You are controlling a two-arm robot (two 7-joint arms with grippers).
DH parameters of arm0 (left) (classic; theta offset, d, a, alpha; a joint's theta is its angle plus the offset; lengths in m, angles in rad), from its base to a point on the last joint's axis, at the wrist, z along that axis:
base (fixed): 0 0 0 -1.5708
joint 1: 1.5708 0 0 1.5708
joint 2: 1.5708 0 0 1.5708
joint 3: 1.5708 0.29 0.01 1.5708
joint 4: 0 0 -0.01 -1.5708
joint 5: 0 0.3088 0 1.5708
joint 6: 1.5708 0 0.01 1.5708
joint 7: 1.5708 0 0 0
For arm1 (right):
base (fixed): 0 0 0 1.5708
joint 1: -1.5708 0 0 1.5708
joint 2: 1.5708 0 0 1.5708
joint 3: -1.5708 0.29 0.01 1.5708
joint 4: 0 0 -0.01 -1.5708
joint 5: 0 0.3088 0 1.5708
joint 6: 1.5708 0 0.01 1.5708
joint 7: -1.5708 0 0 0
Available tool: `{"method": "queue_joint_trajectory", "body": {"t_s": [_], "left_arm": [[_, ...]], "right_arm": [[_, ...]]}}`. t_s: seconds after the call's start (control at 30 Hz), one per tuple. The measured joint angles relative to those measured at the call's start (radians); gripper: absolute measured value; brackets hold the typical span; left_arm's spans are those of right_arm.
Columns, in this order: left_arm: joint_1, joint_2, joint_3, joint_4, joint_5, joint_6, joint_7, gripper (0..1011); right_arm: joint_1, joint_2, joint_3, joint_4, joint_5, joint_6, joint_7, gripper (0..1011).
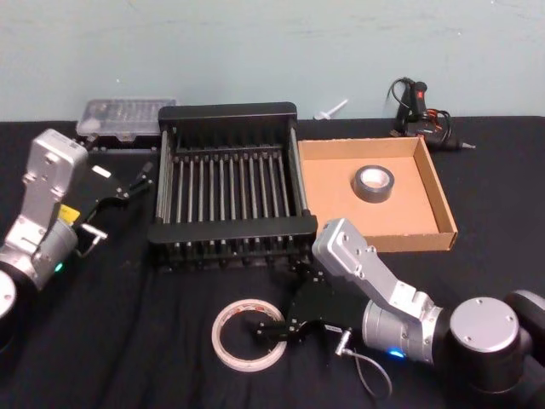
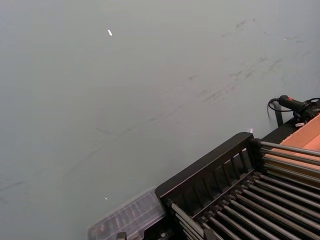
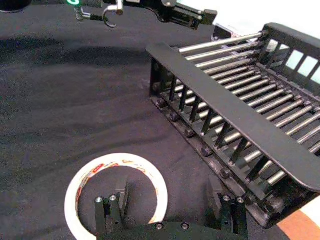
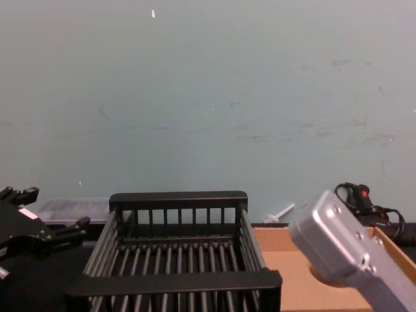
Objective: Pick up the white tape and place it into the black box , Pick up the silver tape and place it into the brown box.
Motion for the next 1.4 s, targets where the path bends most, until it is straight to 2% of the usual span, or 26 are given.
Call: {"method": "queue_joint_trajectory", "body": {"t_s": [0.67,1.4], "left_arm": [[0.000,0.000,0.000,0.000,0.000,0.000,0.000,1001],[0.000,0.000,0.000,0.000,0.000,0.000,0.000,1002]], "right_arm": [[0.025,-0.026,-0.020,0.048,-0.011,0.017,-0.007,1002],[0.024,-0.028,-0.026,0.049,-0.015,0.025,-0.012,1002]]}}
